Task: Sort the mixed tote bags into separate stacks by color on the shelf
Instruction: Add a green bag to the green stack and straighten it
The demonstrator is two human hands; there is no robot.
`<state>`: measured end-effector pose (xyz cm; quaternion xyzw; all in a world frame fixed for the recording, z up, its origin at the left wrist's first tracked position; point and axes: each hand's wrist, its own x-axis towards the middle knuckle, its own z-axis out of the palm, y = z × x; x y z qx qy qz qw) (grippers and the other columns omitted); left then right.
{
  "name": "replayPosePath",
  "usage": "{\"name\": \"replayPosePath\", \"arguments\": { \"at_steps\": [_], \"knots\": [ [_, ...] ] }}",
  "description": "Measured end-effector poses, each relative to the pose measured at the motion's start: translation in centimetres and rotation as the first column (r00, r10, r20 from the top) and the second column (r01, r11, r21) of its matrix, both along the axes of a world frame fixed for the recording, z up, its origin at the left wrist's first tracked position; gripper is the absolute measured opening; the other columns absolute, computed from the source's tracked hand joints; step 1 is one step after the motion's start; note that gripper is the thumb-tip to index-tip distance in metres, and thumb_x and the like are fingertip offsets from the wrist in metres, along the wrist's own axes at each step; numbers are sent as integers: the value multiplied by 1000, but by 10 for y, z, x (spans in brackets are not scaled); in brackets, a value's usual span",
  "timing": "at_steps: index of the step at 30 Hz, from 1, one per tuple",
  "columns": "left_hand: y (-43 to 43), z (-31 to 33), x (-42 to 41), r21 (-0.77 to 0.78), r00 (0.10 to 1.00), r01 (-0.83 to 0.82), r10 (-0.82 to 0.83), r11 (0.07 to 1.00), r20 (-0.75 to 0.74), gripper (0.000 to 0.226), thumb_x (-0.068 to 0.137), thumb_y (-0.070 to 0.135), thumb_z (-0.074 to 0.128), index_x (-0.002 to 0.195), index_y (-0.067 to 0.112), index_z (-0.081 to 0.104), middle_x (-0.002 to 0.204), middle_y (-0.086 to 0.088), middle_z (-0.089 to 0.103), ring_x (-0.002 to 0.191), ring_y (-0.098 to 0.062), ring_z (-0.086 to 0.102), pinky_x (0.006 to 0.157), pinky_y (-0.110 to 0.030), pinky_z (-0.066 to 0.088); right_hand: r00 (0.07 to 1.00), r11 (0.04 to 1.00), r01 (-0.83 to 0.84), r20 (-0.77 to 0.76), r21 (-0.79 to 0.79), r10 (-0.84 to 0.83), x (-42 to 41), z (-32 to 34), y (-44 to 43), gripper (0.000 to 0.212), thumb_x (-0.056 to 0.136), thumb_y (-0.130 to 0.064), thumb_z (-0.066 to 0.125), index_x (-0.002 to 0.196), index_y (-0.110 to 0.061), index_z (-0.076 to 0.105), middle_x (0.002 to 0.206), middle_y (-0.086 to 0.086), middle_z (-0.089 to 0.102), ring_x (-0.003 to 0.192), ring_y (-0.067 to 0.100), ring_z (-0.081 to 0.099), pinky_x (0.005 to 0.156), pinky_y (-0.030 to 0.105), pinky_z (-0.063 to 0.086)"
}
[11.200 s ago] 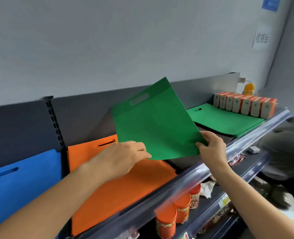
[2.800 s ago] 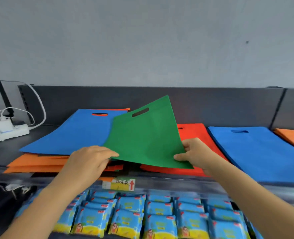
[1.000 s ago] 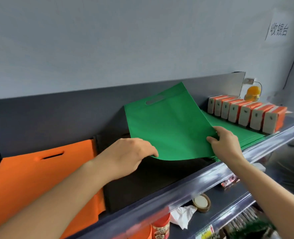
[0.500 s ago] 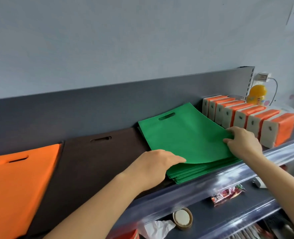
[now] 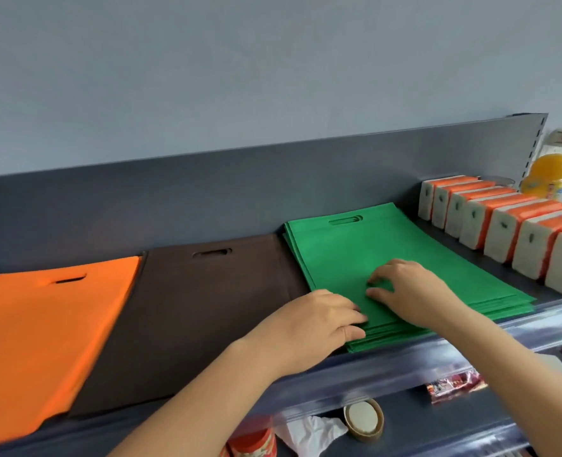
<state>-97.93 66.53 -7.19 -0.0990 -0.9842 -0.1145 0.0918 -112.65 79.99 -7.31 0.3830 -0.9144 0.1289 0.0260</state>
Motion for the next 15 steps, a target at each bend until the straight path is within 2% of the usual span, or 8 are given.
{"name": "replayPosePath", "arguments": {
  "at_steps": [3, 5, 7, 11, 13, 15],
  "knots": [
    [-17, 10, 27, -3, 995, -84, 84, 996, -50, 37, 98, 40, 42, 128, 26, 57, 131, 12, 55, 121, -4, 42, 102, -26, 37, 999, 999, 51, -8, 1, -51, 6, 7, -6, 29, 89, -40, 57, 113, -24, 64, 120, 3, 60, 111, 24, 55, 90, 33, 46],
    [-37, 17, 55, -23, 982, -169, 166, 985, -94, 35, 97, 43, 41, 127, 32, 56, 129, 19, 54, 120, 2, 41, 100, -23, 37, 998, 998, 35, -42, -45, -36, 17, 11, -17, 30, 89, -37, 58, 115, -23, 64, 121, 4, 60, 113, 25, 54, 90, 34, 44],
    [-63, 19, 89, -42, 956, -264, 256, 964, -141, 36, 96, 47, 39, 125, 35, 57, 128, 23, 53, 119, 4, 41, 100, -21, 35, 997, 992, -29, -76, -119, 20, 36, 14, -36, 30, 89, -34, 59, 116, -21, 63, 121, 4, 60, 114, 26, 53, 90, 34, 43],
    [-122, 16, 181, -47, 884, -453, 442, 890, -156, 51, 88, 54, 29, 117, 31, 64, 113, 20, 61, 106, -1, 52, 94, -23, 43, 976, 952, -211, -108, -220, 191, 99, 20, -93, 29, 87, -29, 61, 114, -20, 65, 117, 2, 63, 111, 25, 55, 88, 32, 44],
    [-149, 16, 238, -77, 833, -540, 518, 838, -194, 44, 91, 50, 36, 115, 29, 66, 108, 18, 62, 102, -3, 54, 90, -21, 43, 957, 928, -287, -119, -236, 266, 139, 22, -126, 30, 88, -29, 60, 117, -22, 63, 118, 0, 62, 112, 22, 55, 89, 31, 43],
    [-172, 17, 302, -91, 760, -644, 621, 760, -193, 35, 95, 44, 43, 122, 31, 61, 113, 24, 52, 109, -1, 49, 90, -15, 35, 942, 912, -336, -107, -237, 319, 184, 24, -159, 31, 89, -30, 59, 119, -24, 61, 120, -2, 60, 115, 21, 53, 90, 31, 43]
  ]
}}
